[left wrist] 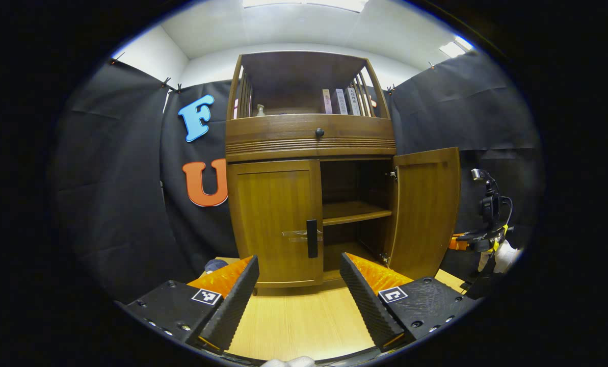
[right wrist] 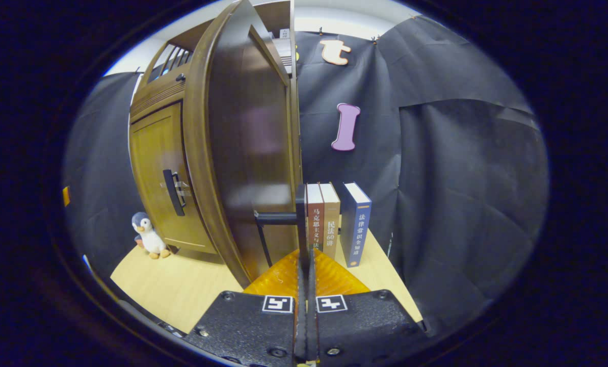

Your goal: Open the right door of the double-door shoe cabinet with the right hand, and open the left door with the left hand.

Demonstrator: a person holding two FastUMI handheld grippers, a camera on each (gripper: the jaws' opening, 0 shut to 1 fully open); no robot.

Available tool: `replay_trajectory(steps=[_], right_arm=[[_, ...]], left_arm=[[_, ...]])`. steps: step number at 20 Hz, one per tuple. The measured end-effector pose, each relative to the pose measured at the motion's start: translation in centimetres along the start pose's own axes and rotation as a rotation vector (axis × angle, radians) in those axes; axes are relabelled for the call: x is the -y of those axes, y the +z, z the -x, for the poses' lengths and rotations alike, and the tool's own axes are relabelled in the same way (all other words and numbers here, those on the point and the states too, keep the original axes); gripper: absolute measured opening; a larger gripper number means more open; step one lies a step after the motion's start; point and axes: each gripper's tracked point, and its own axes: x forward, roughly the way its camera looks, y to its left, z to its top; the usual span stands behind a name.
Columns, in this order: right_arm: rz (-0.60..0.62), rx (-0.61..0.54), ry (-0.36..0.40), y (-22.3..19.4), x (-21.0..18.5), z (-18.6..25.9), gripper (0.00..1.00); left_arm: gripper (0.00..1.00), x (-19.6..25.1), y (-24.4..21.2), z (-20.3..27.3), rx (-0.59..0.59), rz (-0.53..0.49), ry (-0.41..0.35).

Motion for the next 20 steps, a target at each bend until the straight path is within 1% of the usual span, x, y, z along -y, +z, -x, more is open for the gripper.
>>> replay_trajectory(steps=[4, 8, 12, 16, 18, 19, 20], right_arm=[[-0.004, -0.018, 0.065, 0.1, 2.4, -0.2, 0.04], [0.019, -0.03, 0.152, 0.5, 4.5, -0.6, 0.04], [0.035, -0.044, 0.241, 0.6, 4.9, -1.1, 0.04], [0.076, -0.044, 0.264, 0.4, 4.8, -1.2, 0.04], [0.062, -0.046, 0.267, 0.0, 5.2, -1.2, 0.05], [0.05, -0.046, 0.262, -0.1, 5.6, -1.1, 0.09], [0.043, -0.052, 0.239, -0.4, 6.2, -0.5, 0.14]], left_arm=[[0.96, 1.8, 0.3, -1.7, -0.013, 0.015, 0.021], [0.96, 3.4, 0.8, -3.3, -0.018, 0.027, 0.046], [0.96, 4.6, 1.0, -4.9, -0.021, 0.05, 0.066], [0.96, 5.3, 1.7, -5.2, -0.013, 0.044, 0.077], [0.96, 5.4, 1.9, -5.4, -0.01, 0.038, 0.068], [0.96, 5.3, 2.1, -5.3, -0.01, 0.033, 0.062], [0.96, 5.2, 2.1, -5.2, -0.008, 0.027, 0.057]])
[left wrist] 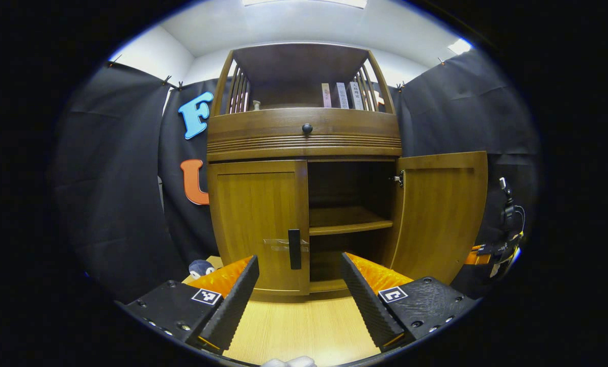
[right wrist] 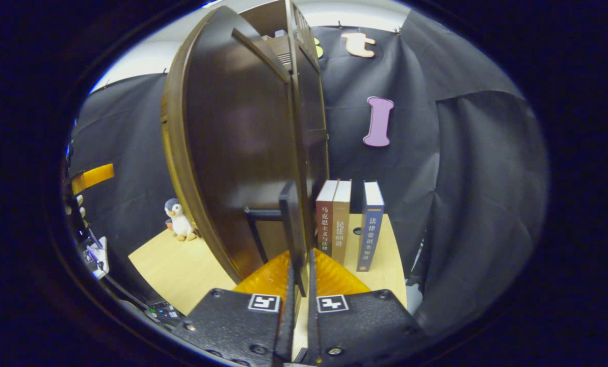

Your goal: Open the right door of the double-door shoe cabinet with the right hand, and open the left door with the left hand.

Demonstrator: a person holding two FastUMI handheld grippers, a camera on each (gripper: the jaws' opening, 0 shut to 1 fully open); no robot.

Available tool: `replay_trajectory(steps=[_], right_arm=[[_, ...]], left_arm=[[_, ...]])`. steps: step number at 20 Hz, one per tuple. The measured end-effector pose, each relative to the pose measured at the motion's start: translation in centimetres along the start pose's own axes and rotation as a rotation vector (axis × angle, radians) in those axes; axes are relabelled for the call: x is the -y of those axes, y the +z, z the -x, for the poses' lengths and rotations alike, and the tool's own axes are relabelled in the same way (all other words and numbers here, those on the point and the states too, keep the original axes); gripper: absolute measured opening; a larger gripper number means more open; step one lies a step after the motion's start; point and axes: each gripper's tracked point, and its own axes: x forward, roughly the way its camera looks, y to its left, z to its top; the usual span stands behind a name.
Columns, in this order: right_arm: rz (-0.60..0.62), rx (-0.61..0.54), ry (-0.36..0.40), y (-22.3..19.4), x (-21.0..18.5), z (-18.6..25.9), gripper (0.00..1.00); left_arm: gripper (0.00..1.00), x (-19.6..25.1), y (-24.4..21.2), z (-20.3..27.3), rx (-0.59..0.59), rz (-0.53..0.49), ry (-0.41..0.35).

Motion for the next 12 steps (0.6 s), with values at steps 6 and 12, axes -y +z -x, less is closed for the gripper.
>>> replay_trajectory(steps=[6, 12], right_arm=[[-0.056, 0.043, -0.255, 0.5, 2.9, 6.9, 0.8], [-0.095, 0.246, -0.424, 6.9, -2.0, 13.8, 1.0]], left_arm=[[0.96, -2.4, -0.3, 0.4, 0.001, -0.019, -0.022], [0.96, -6.0, -0.9, 0.6, 0.004, -0.058, -0.027]])
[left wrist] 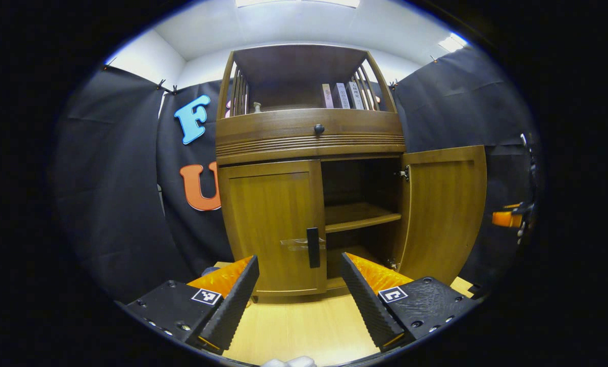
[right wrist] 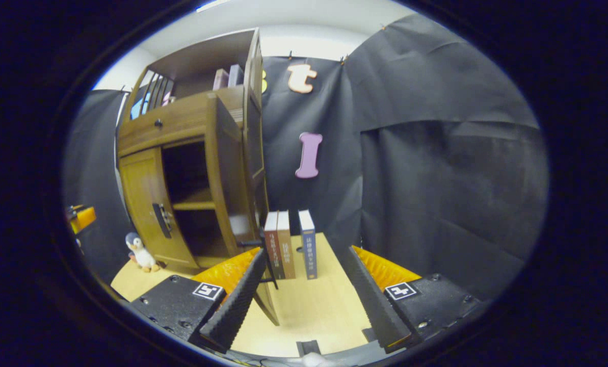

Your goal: Open the right door of the double-door shoe cabinet with the right hand, and open the left door with the left hand.

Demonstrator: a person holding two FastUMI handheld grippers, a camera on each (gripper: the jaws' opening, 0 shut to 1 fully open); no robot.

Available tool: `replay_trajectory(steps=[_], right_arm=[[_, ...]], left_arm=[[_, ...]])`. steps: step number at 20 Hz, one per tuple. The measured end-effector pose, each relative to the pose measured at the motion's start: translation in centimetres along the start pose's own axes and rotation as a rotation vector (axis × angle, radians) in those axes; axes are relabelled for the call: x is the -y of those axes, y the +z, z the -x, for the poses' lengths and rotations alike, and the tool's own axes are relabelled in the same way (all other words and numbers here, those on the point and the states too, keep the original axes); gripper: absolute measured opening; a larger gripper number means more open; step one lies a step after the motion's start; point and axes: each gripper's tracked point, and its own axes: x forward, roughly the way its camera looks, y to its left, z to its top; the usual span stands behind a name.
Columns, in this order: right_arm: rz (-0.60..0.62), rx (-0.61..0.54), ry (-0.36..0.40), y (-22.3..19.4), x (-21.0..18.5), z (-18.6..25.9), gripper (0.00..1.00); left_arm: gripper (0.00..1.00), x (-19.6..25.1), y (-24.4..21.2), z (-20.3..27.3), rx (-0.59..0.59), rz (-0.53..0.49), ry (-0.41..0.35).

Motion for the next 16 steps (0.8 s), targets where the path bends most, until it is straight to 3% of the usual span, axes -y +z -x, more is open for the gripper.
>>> replay_trajectory(steps=[4, 8, 12, 16], right_arm=[[-0.002, 0.082, -0.033, 2.6, -5.5, 2.4, 0.99], [0.053, 0.136, -0.01, 3.0, -12.4, 3.6, 1.0], [0.089, 0.091, 0.056, -0.3, -18.2, 3.5, 1.0], [0.162, 0.022, 0.11, -2.0, -20.8, 2.3, 1.0]], left_arm=[[0.96, -2.3, -0.7, -0.6, -0.001, -0.02, 0.009], [0.96, -2.7, -1.1, -2.2, 0.003, -0.008, 0.012], [0.96, -2.0, -2.0, -4.7, 0.001, -0.002, 0.007], [0.96, -0.1, -3.3, -8.6, 0.009, 0.011, -0.01]])
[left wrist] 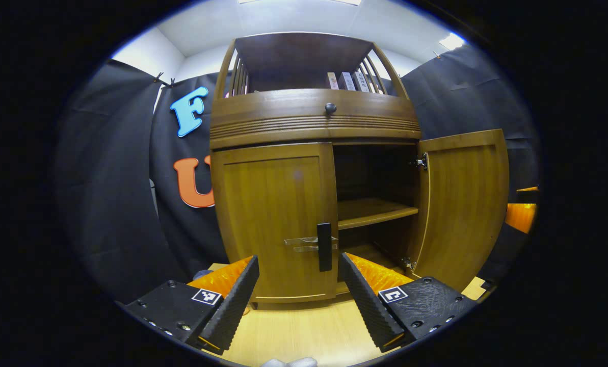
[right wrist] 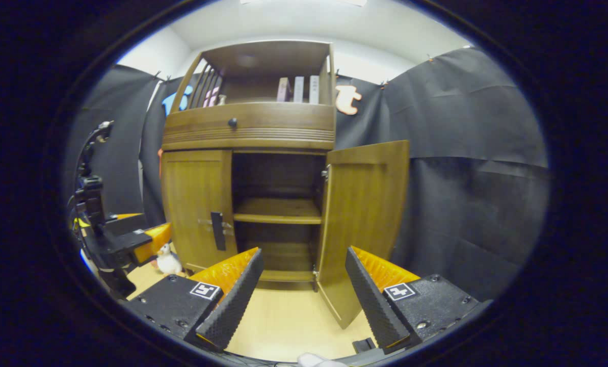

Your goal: Open the right door of the double-door shoe cabinet with the right hand, and open the left door with the left hand.

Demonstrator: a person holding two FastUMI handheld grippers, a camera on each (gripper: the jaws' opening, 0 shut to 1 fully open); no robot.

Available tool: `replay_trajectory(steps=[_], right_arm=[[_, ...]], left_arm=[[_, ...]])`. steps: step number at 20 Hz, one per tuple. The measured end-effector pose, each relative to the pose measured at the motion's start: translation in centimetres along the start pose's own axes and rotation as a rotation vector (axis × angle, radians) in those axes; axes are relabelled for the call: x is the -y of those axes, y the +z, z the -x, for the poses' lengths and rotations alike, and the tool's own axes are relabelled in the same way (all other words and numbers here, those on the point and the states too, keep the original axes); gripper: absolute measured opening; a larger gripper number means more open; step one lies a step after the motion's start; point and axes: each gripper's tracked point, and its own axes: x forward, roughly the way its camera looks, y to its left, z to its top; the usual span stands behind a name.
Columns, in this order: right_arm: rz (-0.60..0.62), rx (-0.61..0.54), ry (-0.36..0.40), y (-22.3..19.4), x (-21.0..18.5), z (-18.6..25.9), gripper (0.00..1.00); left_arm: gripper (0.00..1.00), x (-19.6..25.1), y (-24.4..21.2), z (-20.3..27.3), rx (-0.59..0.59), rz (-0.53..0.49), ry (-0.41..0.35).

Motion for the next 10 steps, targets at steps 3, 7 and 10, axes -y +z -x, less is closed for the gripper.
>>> replay_trajectory(steps=[3, 7, 10], right_arm=[[0.034, -0.025, 0.008, 0.2, 0.2, -1.3, 1.0], [0.06, -0.066, 0.001, -0.2, 0.9, -2.2, 1.0], [0.085, -0.09, -0.013, -0.3, 1.4, -2.5, 1.0]], left_arm=[[0.96, 1.6, -1.1, -4.6, 0.015, 0.019, -0.012], [0.96, 3.2, -2.0, -10.6, 0.028, 0.051, -0.013], [0.94, 3.4, -3.5, -14.8, 0.01, 0.061, 0.006]])
